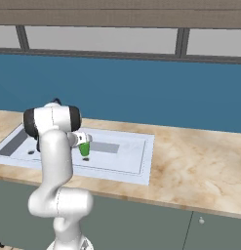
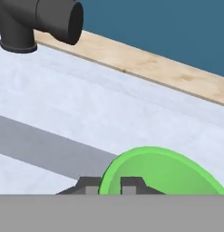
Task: Place the pan in the left basin and the cup in the right basin of the sink.
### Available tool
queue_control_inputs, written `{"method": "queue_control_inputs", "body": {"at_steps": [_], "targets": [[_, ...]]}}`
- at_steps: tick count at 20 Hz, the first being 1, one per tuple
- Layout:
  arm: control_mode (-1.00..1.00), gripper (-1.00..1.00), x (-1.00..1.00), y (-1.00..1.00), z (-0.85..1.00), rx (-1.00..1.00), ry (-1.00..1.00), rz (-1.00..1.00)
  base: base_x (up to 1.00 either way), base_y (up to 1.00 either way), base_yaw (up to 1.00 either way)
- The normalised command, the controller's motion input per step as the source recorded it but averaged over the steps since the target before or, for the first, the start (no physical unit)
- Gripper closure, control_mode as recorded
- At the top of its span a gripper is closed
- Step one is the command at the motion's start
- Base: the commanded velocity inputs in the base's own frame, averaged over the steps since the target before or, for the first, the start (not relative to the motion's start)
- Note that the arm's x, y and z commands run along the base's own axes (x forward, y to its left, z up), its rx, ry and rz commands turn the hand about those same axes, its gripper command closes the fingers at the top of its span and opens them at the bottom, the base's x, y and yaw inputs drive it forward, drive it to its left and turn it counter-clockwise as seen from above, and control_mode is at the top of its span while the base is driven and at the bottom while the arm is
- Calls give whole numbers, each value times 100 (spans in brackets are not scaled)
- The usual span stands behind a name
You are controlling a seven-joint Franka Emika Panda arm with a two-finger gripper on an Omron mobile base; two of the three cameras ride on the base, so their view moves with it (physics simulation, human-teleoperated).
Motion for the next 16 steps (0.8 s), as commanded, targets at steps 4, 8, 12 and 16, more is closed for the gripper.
{"method": "queue_control_inputs", "body": {"at_steps": [4,8,12,16], "targets": [[-100,100,17,0,-23,10,0,0,0,0,0],[-100,100,14,0,-56,14,0,0,0,0,0],[-100,100,11,0,-56,13,0,0,0,0,0],[-100,-100,13,3,-58,9,0,0,0,0,0]]}}
